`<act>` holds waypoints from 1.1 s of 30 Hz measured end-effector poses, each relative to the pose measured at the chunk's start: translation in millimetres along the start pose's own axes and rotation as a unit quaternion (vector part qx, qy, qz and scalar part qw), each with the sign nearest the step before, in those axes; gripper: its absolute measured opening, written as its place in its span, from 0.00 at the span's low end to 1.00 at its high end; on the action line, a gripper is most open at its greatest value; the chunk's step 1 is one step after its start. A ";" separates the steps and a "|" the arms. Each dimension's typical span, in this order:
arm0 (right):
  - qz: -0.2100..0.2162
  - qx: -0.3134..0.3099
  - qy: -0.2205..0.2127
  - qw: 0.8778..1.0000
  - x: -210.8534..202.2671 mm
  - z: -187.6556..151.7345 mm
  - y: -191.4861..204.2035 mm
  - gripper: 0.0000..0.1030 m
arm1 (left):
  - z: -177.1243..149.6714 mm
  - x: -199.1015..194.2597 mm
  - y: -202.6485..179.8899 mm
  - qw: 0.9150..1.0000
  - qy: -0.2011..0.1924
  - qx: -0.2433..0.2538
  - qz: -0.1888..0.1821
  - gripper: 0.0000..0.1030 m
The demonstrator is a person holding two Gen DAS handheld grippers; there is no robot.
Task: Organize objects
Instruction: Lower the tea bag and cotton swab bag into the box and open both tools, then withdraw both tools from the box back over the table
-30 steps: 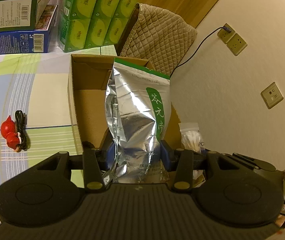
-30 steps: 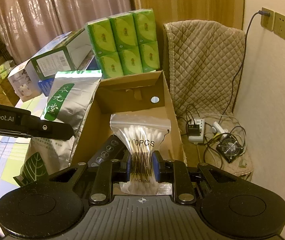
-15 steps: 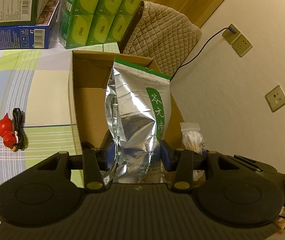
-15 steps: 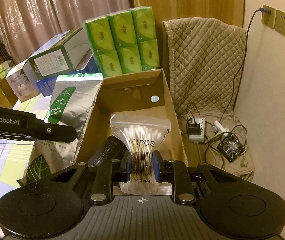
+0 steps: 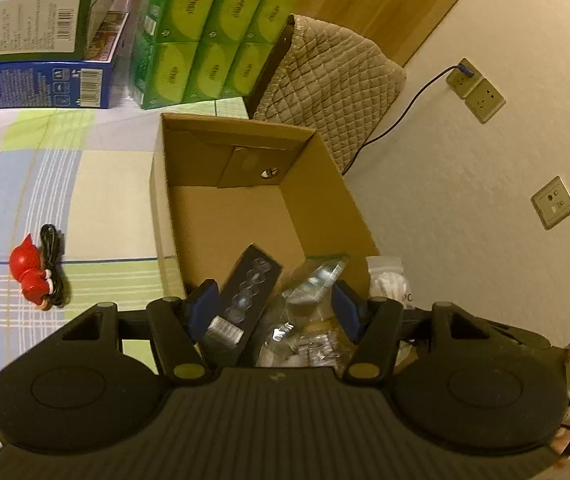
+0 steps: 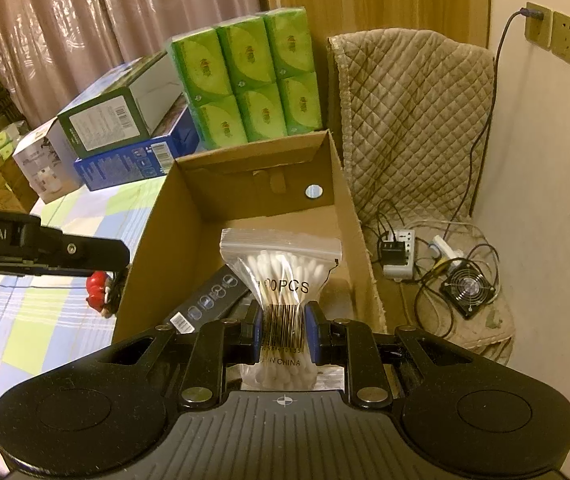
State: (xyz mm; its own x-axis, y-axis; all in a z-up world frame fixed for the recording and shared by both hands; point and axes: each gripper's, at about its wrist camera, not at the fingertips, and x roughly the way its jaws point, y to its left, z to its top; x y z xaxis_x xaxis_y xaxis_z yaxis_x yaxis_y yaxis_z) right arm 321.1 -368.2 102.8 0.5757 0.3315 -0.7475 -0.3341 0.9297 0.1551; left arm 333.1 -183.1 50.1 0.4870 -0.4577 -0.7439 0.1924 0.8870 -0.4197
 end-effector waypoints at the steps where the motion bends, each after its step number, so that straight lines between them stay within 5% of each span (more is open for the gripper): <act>1: 0.001 0.000 0.000 1.000 0.1 0.1 0.8 0.18 | -1.6 -0.6 1.9 1.000 0.000 -0.001 0.001 0.56; 10: 0.006 0.010 -0.004 1.000 2.5 2.8 3.3 0.18 | -8.7 -5.1 12.3 1.000 0.000 -0.007 0.006 0.57; 12: 0.015 0.012 -0.005 1.000 5.1 4.0 3.7 0.31 | -9.1 -6.8 14.3 1.000 -0.002 -0.007 0.008 0.59; 14: 0.018 0.017 -0.021 0.999 4.3 2.7 2.7 0.72 | -10.3 -9.0 15.9 1.000 -0.005 -0.004 0.011 0.63; 33: 0.025 0.037 -0.040 0.998 -33.3 -22.1 19.7 0.73 | -49.8 -59.3 46.1 0.998 -0.036 0.018 0.056 0.85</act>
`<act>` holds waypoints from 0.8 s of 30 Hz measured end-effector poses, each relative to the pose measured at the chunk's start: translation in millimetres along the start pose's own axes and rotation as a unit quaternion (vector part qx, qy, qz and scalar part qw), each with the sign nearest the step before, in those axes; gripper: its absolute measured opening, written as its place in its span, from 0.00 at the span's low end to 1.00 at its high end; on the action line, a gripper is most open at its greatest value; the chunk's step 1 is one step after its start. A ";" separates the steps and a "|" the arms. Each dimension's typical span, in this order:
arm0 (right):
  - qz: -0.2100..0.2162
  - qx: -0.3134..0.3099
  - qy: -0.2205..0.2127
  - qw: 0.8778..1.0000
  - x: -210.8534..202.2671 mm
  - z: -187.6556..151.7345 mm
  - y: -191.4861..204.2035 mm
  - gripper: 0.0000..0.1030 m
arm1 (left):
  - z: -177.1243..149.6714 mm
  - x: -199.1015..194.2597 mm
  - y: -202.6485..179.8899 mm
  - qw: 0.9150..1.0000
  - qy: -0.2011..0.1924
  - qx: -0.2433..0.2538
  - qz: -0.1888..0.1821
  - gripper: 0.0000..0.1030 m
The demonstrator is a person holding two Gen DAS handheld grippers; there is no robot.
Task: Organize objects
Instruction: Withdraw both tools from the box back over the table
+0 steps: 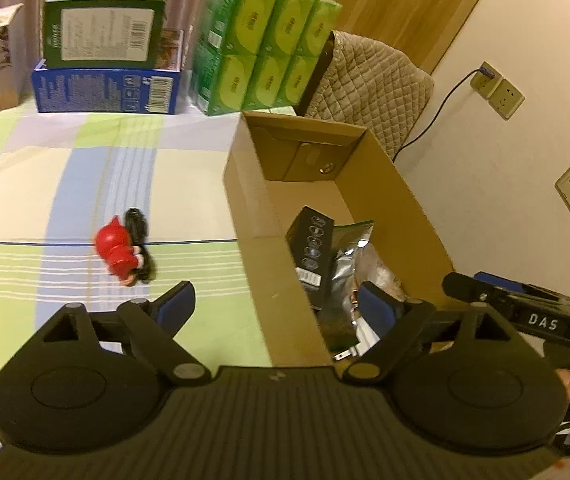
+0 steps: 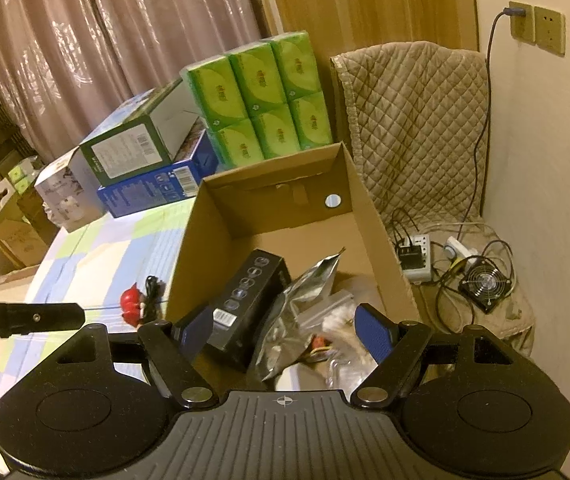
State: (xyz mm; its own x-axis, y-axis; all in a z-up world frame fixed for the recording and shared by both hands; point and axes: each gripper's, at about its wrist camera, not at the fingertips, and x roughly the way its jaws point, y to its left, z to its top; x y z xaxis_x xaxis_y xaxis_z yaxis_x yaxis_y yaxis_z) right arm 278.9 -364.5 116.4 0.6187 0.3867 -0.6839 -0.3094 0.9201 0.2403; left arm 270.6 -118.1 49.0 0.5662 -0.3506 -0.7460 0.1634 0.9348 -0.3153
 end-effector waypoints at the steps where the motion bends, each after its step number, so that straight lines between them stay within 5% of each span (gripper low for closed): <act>1: 0.001 0.001 0.000 1.000 -2.8 -2.3 2.8 0.73 | -2.6 -4.3 0.9 1.000 -0.002 0.005 0.003 0.87; 9: 0.016 -0.007 -0.005 1.000 -26.3 -17.6 31.7 0.73 | -28.6 -42.2 10.1 0.999 -0.020 0.025 0.022 0.99; 24: 0.055 -0.038 0.002 0.998 -39.5 -49.5 95.2 0.74 | -78.4 -106.8 59.2 0.995 -0.045 0.020 0.091 0.99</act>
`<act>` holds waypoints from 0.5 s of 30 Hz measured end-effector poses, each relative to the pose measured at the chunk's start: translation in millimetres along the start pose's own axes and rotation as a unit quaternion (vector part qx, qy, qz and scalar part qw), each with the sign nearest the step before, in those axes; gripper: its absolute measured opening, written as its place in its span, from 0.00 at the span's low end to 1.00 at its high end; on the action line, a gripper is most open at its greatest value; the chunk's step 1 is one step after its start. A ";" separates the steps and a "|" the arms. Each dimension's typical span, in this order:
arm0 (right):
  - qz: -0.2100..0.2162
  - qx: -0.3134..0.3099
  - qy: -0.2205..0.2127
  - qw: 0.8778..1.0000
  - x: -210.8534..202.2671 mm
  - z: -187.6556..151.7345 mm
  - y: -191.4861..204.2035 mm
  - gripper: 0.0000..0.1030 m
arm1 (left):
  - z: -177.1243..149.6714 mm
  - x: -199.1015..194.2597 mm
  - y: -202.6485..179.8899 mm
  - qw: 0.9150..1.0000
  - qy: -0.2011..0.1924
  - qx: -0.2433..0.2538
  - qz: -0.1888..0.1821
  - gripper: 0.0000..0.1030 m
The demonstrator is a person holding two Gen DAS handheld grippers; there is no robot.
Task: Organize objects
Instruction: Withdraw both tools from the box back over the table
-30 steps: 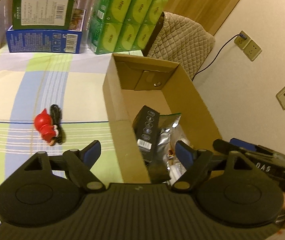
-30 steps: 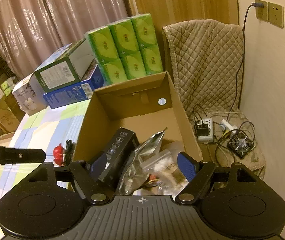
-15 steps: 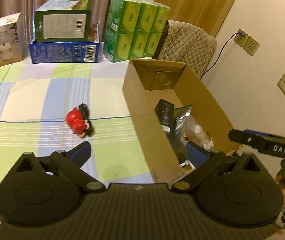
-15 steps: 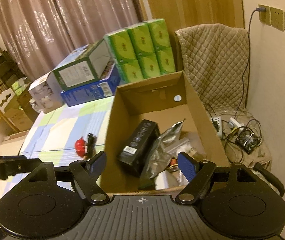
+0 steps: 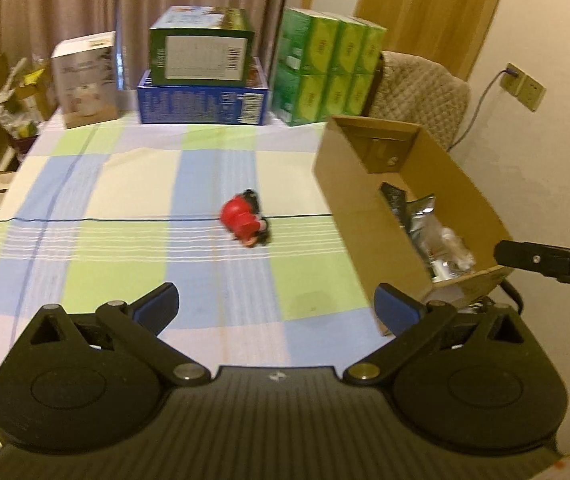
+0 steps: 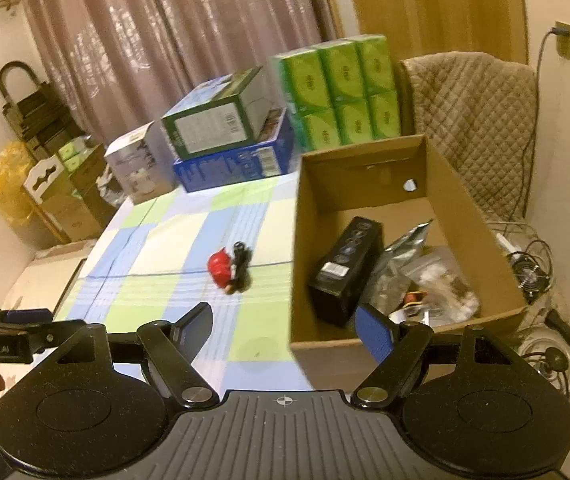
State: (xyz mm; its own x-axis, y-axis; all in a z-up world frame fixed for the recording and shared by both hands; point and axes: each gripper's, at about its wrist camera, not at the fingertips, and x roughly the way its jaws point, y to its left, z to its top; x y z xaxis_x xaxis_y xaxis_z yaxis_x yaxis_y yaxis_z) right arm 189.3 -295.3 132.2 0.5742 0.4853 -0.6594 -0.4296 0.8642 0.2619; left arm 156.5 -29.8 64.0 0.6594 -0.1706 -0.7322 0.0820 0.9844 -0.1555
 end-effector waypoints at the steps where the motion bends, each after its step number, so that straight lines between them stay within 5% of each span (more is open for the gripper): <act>1: 0.002 -0.003 0.001 1.000 1.0 -0.8 3.4 0.74 | -1.4 -1.9 3.2 1.000 0.000 -0.002 0.003 0.99; 15: 0.021 -0.024 0.014 0.999 18.3 -9.9 37.5 0.74 | -13.4 -12.8 35.8 0.999 -0.001 -0.031 0.019 0.99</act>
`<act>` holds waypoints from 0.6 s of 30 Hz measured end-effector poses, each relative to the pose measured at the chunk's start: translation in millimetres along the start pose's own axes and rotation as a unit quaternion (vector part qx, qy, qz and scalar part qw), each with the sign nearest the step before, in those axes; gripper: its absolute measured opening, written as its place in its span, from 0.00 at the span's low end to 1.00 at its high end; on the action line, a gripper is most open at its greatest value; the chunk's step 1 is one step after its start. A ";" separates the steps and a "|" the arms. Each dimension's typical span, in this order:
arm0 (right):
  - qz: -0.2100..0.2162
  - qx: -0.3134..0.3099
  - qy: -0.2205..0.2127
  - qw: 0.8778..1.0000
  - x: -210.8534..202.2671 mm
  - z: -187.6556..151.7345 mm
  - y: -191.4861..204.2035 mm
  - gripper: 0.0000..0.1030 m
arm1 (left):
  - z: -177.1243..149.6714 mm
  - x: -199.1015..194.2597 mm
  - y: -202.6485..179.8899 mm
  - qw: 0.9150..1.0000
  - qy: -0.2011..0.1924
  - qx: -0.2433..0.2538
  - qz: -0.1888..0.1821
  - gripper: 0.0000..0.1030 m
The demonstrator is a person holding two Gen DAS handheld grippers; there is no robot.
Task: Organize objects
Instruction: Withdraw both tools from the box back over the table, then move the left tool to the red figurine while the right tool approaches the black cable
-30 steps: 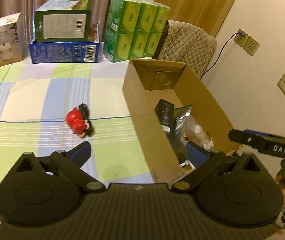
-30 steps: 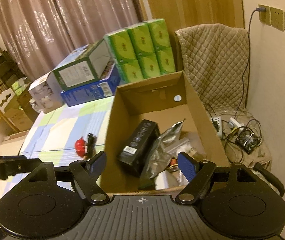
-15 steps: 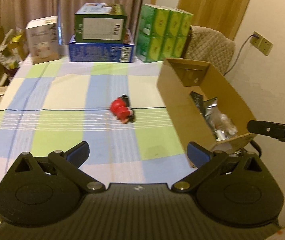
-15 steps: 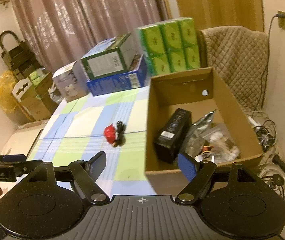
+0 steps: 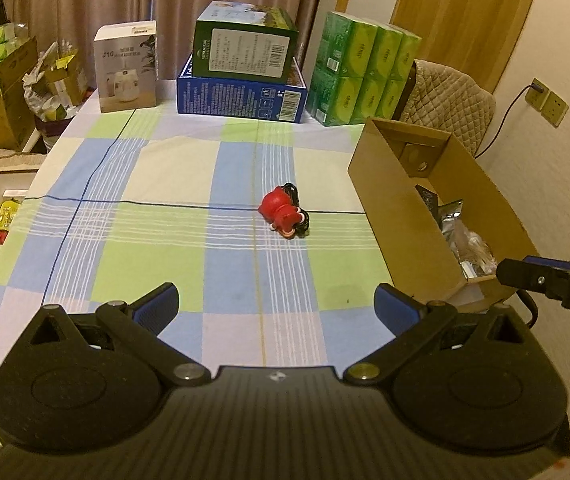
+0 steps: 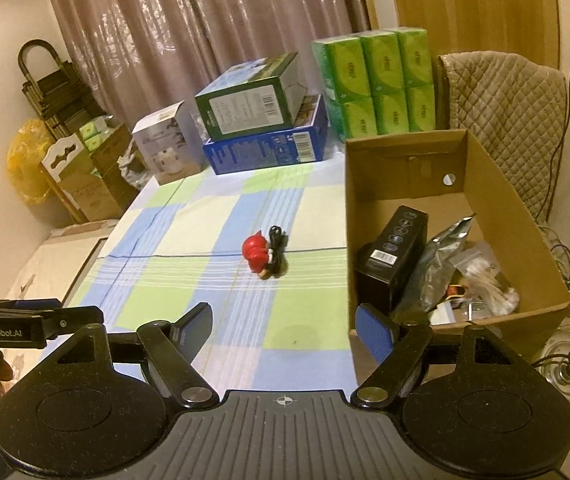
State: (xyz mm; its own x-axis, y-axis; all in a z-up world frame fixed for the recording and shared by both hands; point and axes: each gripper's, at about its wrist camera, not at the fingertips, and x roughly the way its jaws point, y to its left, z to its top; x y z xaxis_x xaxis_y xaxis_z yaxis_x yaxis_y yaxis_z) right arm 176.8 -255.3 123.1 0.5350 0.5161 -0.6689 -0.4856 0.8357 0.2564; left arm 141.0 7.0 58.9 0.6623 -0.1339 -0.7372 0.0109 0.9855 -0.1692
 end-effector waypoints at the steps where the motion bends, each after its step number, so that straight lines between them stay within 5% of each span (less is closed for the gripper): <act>1: 0.001 -0.001 0.000 1.000 1.5 0.0 1.9 0.74 | -0.3 0.3 1.3 1.000 0.001 -0.001 0.000 0.99; 18: 0.026 -0.038 0.016 0.999 73.5 1.8 38.3 0.73 | 19.4 33.5 48.1 0.999 -0.006 -0.026 0.037 0.99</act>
State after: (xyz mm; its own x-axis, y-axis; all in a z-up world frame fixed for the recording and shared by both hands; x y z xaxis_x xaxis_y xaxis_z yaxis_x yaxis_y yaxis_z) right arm 198.8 -185.0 85.0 0.4856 0.5517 -0.6781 -0.5641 0.7904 0.2391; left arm 178.3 52.0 38.7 0.6694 -0.0584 -0.7406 -0.0773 0.9860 -0.1476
